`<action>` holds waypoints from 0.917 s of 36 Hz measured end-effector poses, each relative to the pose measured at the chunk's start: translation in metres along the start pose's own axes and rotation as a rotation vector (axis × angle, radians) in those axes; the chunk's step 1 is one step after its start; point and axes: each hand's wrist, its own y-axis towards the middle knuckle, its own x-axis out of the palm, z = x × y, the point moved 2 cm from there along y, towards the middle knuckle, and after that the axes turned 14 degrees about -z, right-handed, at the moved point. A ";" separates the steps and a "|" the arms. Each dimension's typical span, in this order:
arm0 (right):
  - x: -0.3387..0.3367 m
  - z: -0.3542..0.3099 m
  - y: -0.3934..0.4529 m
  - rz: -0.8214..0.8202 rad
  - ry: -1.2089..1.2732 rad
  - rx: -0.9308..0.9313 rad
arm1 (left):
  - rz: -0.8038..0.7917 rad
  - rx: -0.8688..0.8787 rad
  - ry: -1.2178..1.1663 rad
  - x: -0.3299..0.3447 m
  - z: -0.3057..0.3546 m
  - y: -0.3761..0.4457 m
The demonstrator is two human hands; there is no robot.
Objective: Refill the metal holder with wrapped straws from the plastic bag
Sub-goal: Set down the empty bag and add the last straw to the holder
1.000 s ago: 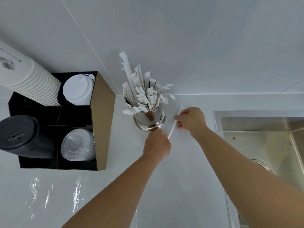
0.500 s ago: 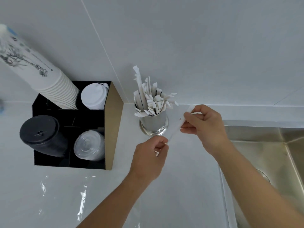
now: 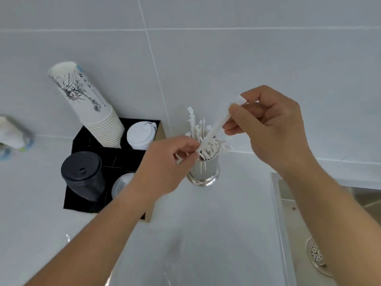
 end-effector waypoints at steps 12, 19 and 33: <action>0.019 0.016 0.027 -0.050 -0.440 -0.056 | -0.005 0.005 -0.057 -0.013 -0.018 0.049; 0.020 0.044 0.030 -0.127 -0.614 -0.054 | -0.045 -0.070 -0.104 -0.003 -0.039 0.058; 0.022 0.103 0.019 -0.296 -0.705 0.155 | 0.052 0.003 -0.182 0.017 -0.074 0.013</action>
